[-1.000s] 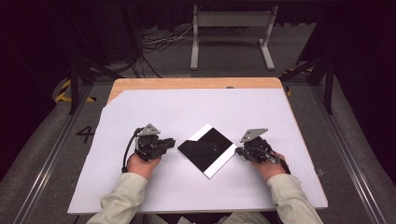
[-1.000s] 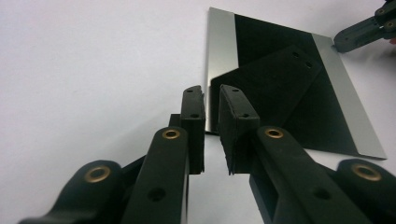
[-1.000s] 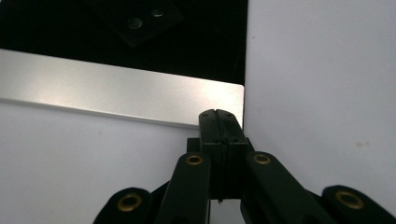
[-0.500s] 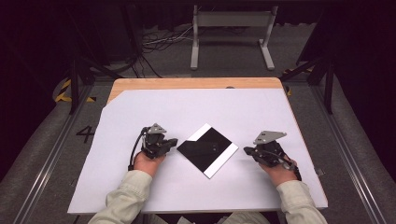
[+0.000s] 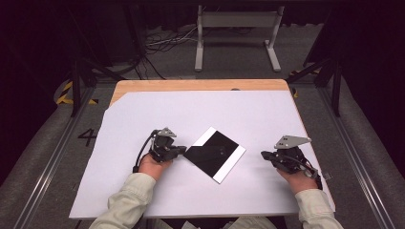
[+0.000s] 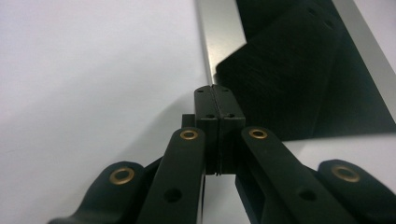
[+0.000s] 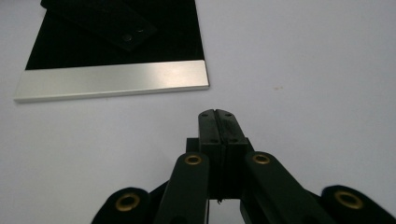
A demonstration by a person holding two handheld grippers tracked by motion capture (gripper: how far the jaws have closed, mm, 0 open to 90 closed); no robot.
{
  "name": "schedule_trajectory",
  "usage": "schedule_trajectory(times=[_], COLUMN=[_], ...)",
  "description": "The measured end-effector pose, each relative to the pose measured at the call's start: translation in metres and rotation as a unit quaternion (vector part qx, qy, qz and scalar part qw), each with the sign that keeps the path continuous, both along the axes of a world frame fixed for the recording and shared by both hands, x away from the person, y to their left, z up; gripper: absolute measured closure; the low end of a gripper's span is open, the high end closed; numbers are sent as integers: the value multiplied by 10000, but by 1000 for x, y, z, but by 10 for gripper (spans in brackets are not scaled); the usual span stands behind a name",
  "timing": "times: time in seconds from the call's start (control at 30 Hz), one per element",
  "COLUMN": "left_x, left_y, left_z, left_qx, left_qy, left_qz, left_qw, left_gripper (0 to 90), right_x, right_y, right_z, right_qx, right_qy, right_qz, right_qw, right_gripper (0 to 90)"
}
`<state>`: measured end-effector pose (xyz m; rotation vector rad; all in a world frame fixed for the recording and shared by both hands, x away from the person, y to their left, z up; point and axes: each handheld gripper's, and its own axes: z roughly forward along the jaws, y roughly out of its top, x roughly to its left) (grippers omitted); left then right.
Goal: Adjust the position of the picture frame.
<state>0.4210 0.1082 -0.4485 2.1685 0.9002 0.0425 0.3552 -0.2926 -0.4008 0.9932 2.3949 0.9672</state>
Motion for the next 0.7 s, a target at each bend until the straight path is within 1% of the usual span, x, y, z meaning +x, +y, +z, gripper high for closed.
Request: schedule_trajectory(times=[0.03, 0.07, 0.1, 0.13, 0.17, 0.2, 0.23, 0.27, 0.3, 0.33, 0.37, 0.43, 0.47, 0.5, 0.6, 0.63, 0.67, 0.7], left_x=[-2, -5, -6, -8, -9, -9, -12, -14, -14, -14, -18, -23, -23, -27, -34, -34, -38, -40], left_y=[-4, -7, -10, -13, -14, -14, -18, -21, -22, -22, -27, -34, -34, -39, -50, -50, -58, -61], left_z=[0, 0, 1, 1, 1, 1, 1, 1, 1, 1, 1, 1, 1, 1, 0, 0, 0, 0], left_qx=[86, 89, 118, 138, 136, 136, 70, 50, 80, 80, 39, 39, 39, 41, -49, -49, -45, -9], left_qy=[30, 24, 80, 74, 99, 99, 229, 225, 199, 199, 268, 295, 295, 311, 361, 361, 325, 284], left_qz=[-147, -251, -332, -410, -467, -467, -573, -622, -701, -701, -822, -1034, -1034, -1154, -1322, -1322, -1418, -1462], left_qw=[9999, 9996, 9993, 9990, 9988, 9988, 9981, 9978, 9973, 9973, 9962, 9942, 9942, 9928, 9906, 9906, 9894, 9888], left_gripper=[900, 900, 900, 900, 900, 900, 900, 900, 900, 900, 900, 900, 900, 900, 900, 900, 900, 900], right_x=[0, 0, 0, 0, 0, 0, 0, 0, 0, 0, -1, 0, 0, 0, 1, 1, 1, 2], right_y=[-1, -1, -1, -2, -3, -3, -5, -6, -7, -7, -8, -11, -11, -11, -11, -11, -11, -10], right_z=[0, 1, 1, 2, 2, 2, 3, 3, 3, 3, 4, 4, 4, 4, 1, 1, 0, -1], right_qx=[4, 13, 19, 28, 37, 37, 48, 55, 65, 65, 70, 86, 86, 94, 90, 90, 85, 83], right_qy=[-3, -7, -10, -16, -20, -20, -25, -31, -25, -25, -26, -21, -21, -8, 48, 48, 60, 75], right_qz=[-2, -6, -13, -18, -23, -23, -44, -55, -67, -67, -85, -119, -119, -140, -162, -162, -165, -169], right_qw=[10000, 10000, 10000, 10000, 10000, 10000, 10000, 10000, 10000, 10000, 9999, 9999, 9999, 9999, 9998, 9998, 9998, 9998], right_gripper=[897, 897, 897, 897, 897, 897, 897, 897, 897, 897, 897, 897, 897, 897, 897, 897, 897, 897])
